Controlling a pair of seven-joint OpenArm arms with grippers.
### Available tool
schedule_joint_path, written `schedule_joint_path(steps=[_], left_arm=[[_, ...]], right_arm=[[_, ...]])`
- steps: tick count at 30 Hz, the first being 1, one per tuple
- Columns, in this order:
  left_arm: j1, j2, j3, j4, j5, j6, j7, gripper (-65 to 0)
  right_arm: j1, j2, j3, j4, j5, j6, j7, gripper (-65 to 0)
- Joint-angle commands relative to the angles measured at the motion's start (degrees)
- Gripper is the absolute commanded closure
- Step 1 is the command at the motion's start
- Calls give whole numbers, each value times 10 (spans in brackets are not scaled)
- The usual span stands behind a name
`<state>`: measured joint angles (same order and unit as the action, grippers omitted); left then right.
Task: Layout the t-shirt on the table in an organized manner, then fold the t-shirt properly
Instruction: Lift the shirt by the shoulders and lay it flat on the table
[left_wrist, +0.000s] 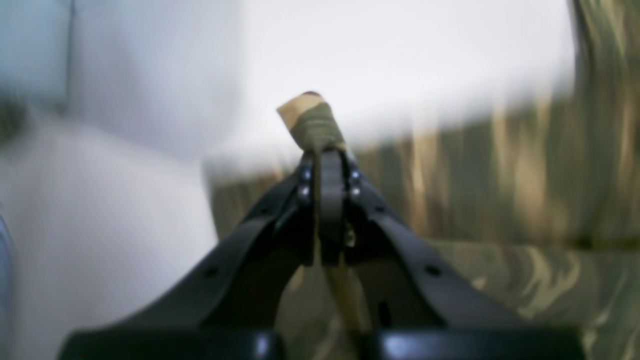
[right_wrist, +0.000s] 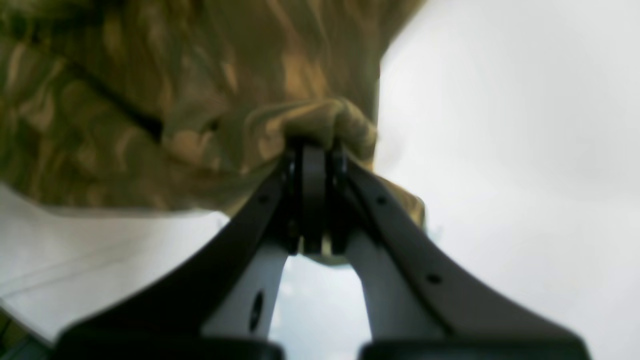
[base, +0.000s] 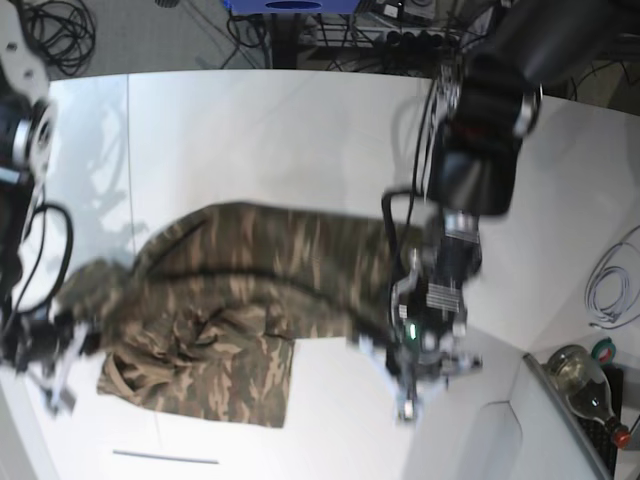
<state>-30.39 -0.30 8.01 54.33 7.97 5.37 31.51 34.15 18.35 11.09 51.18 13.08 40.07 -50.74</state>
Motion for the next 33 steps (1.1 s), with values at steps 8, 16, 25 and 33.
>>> schedule_joint_path(steps=[8,16,25,33], left_arm=[[-248,34,-13,-2,4,6,-32,0],[-143,52,-93,373,8,3,59,0],[226,5,-111,516,6,5,42,0],[384,2,-148,348,12,6,-87,0]], right_arm=[[240,102,-89,34,6,-1,59,-2],[157,137,38,382,8,-1,-63,-2],[-211,-20,132,503,5,-1,-109,-2],[-361,-96,134,330,4,-20,22,-2]])
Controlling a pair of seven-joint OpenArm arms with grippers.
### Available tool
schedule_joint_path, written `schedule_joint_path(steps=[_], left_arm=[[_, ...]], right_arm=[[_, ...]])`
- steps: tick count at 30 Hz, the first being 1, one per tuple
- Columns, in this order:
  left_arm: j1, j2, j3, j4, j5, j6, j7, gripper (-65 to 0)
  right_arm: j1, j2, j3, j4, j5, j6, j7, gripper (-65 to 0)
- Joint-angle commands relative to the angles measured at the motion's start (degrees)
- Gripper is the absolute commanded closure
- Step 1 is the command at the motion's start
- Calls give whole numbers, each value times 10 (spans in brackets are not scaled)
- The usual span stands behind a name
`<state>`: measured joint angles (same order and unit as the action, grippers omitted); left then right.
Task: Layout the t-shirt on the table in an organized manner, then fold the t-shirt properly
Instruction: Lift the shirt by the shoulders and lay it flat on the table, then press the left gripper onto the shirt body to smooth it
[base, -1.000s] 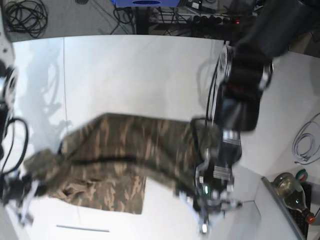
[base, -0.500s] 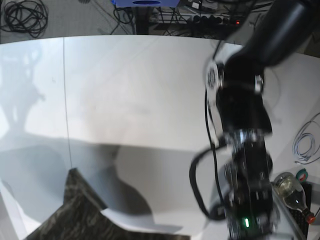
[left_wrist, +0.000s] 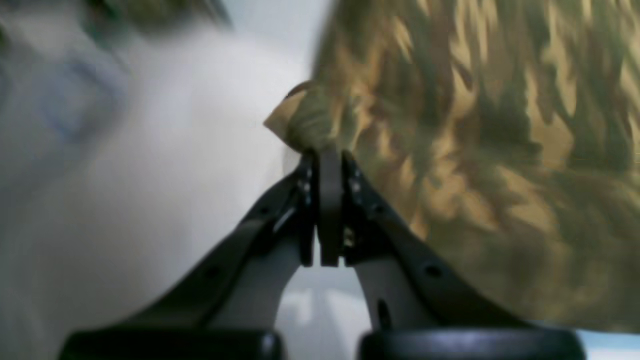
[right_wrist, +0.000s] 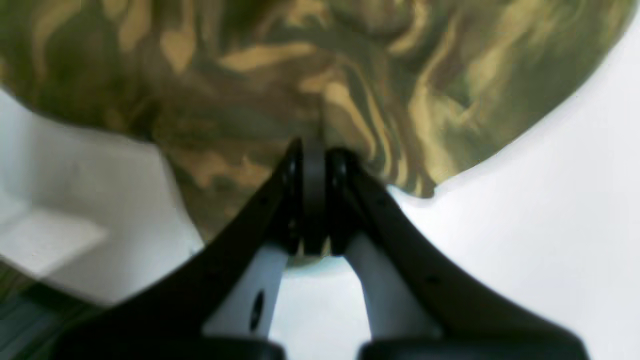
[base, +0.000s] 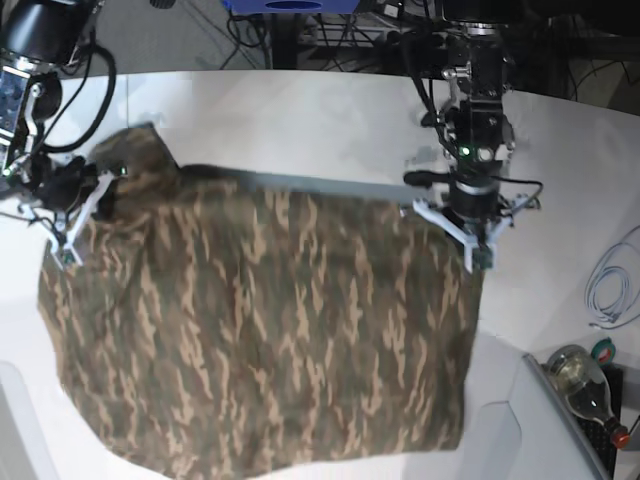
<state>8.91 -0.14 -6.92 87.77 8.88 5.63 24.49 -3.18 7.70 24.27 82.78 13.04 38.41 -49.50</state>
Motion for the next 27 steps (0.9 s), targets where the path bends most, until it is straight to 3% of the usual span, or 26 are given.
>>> schedule_joint_path(steps=[1,10,16,18,23,26,27], left_arm=[[-8,0,0,-11,3,3,-27,0],[-3,-7,-3,-52,2,4,-41,0],[16,-7,-3,-47,3,4,-30,0],[24,-7,-2,-47,3,4,-30,0],[50,-7,-3,-46,3,3,-15,0],[61,-7,-3,-19,2,3,25,-7],[72,-7,-3,-3,2,3,35,-72]], right_arm=[[11,12,3,-13,5,-7,23,-2],[-8,34,6,-45,5,-7,34,-2],[-7,34,6,-44,5,-7,-13,-18],[-7,33,7,-39,5,-8,-26,-95],[-27,17,35,24,5,-9,-33,-357],[-30,2,72,66,5,-40,-34,-377],[-32,2,76,78,5,-58,-31,-378]])
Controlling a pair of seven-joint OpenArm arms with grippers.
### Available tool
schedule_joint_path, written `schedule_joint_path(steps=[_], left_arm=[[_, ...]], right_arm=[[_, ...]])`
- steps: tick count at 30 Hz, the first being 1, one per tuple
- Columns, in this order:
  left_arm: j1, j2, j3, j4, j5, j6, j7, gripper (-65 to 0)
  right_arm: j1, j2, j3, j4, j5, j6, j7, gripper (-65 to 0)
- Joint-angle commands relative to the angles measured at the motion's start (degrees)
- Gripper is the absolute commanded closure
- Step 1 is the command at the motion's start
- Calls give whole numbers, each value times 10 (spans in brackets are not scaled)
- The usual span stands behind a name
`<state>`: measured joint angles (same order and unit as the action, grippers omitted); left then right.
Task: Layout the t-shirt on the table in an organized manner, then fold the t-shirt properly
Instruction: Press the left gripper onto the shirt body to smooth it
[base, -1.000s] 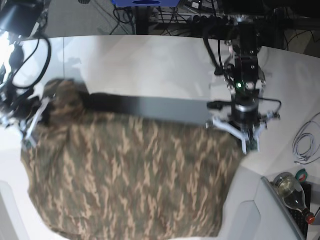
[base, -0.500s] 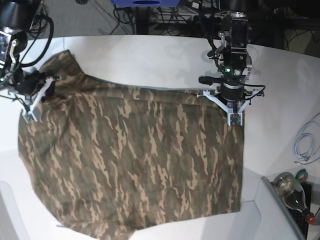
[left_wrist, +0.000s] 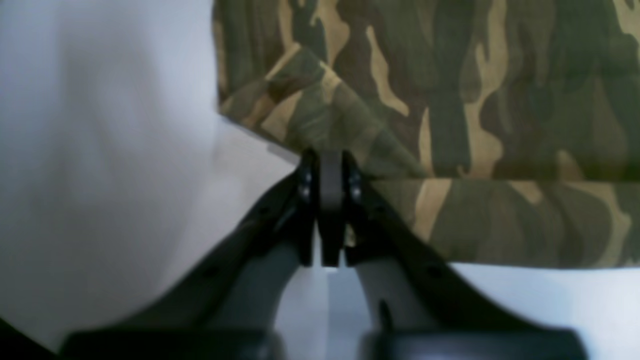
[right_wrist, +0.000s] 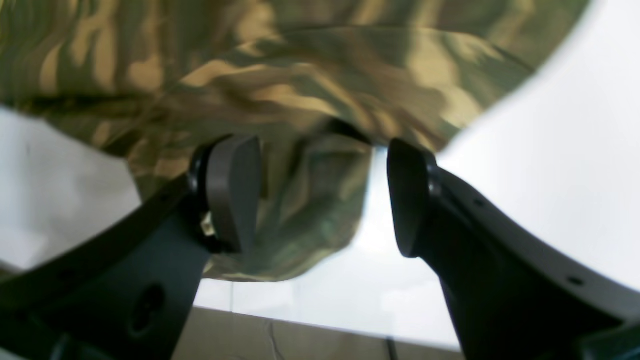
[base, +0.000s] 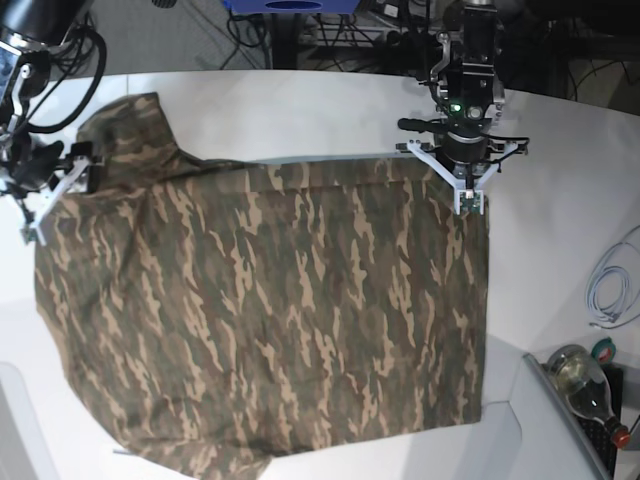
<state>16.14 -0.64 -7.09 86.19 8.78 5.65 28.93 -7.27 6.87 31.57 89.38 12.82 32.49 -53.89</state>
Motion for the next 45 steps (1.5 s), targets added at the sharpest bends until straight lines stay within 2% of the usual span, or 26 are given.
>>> schedule_joint_path(steps=[1,3,6,9,10,13,15,17,20,22,25,29,36,40,45], left_arm=[[10,-2,-2,33,3,3,1,-133],[35,0,-2,75,2,3,19,-230],[90,2,-3,150,-3,3,58,-303],[138,2,-3,221,-3,3,64,-290],[141,2,-3,240,-3,3,64,-270],[98,0,-3,245,-3,3,64,-148],[33,-1,-3,200,2,3,64,0],[-35,-3,-3,139,2,3,64,0],[-141,-13,-2,3,3,3,64,0],[-194,-14,-2,-85,3,3,58,0],[-246,-17,2,-197,4,7,10,0],[-300,-19,4,-335,9,42,-47,0],[-396,-19,4,-562,99,42,-194,0],[-459,-12,4,-647,106,42,-255,0],[-510,5,4,-684,107,42,-291,0]], right_arm=[[11,10,3,20,7,-14,14,-378],[23,11,3,24,7,-26,16,-380],[51,28,2,6,7,-29,47,-380],[91,42,-5,-64,6,-29,87,-378],[104,57,-11,-97,6,-29,104,-377],[136,89,-50,-205,6,-29,165,-375],[153,106,-77,-272,6,-29,205,-354],[161,115,-101,-311,7,-28,230,-264],[172,119,-117,-351,7,-30,240,-65],[172,119,-114,-369,7,-30,242,-8],[167,119,-115,-377,7,-30,242,-12],[131,119,-115,-372,7,-30,242,-9],[37,113,-113,-283,10,-36,239,-9],[-21,86,-113,-205,9,-79,239,-8],[-60,51,-113,-118,8,-81,211,-9]])
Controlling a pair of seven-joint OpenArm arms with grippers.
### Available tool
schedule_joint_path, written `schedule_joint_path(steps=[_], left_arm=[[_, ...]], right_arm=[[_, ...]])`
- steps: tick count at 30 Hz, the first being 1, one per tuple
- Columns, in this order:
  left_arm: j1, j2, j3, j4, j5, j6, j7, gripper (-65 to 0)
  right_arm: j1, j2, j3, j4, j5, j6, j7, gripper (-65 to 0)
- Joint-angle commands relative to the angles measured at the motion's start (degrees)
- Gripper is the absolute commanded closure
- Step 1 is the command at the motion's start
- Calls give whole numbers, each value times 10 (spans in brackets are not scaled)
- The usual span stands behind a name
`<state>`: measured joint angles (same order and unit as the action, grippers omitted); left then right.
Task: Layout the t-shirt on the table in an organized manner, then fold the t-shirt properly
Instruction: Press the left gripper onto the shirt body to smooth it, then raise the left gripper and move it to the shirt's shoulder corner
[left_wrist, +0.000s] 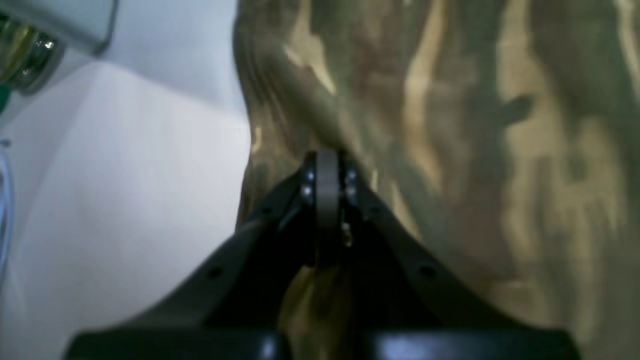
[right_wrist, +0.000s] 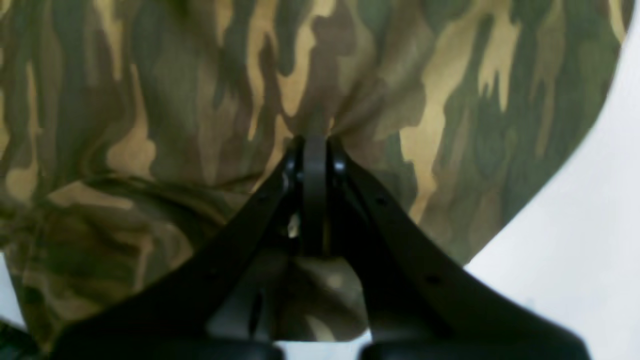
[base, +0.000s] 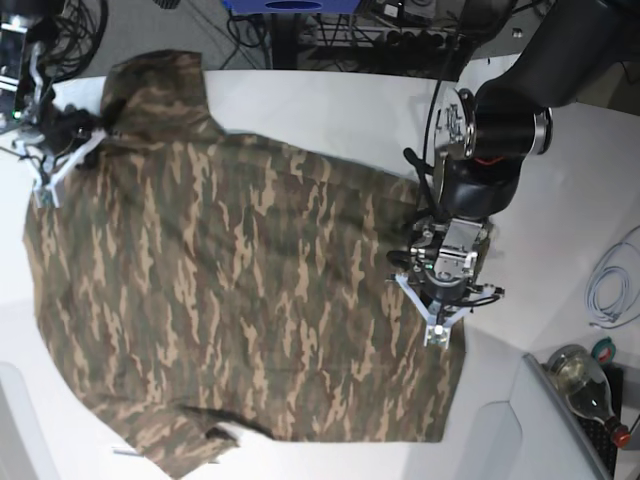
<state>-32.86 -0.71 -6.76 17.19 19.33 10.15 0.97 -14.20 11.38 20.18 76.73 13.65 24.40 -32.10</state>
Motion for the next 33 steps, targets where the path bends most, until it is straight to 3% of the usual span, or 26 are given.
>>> schedule_joint_path(steps=[1,6,12,16,19,23,26,29,31,33], left_arm=[[-25,10,0,5,1,-4,-12,0],[-34,28,-6,63,-4,-4,-7,0],[116,2,-7,349,-4,-4,113,0],[250,-7,-42,547,-7,-4,152,0],[354,1,-88,648,-65,-4,151,0],[445,-3,-164,691,-217,-5,149,0],[472,-29,-186,670,-308,-6,147,-224],[477,-70,-157,607,-359,-8,96,-411],[473,-94,-126,562,-369,-33,53,-464],[466,-109,-99,527,-378,-78,14,-471]], right_arm=[[10,3,1,20,-1,0,-13,-11],[12,2,3,78,-1,0,-24,-14],[11,2,47,115,-1,0,-43,-14],[11,3,64,117,-1,0,-44,-14],[11,3,63,117,-1,1,-43,-14],[11,3,61,117,0,2,-43,-14],[12,3,61,117,0,3,-43,-14],[13,3,60,117,0,3,-43,-14],[13,3,60,117,0,3,-43,-14],[13,3,59,117,0,3,-43,-14]])
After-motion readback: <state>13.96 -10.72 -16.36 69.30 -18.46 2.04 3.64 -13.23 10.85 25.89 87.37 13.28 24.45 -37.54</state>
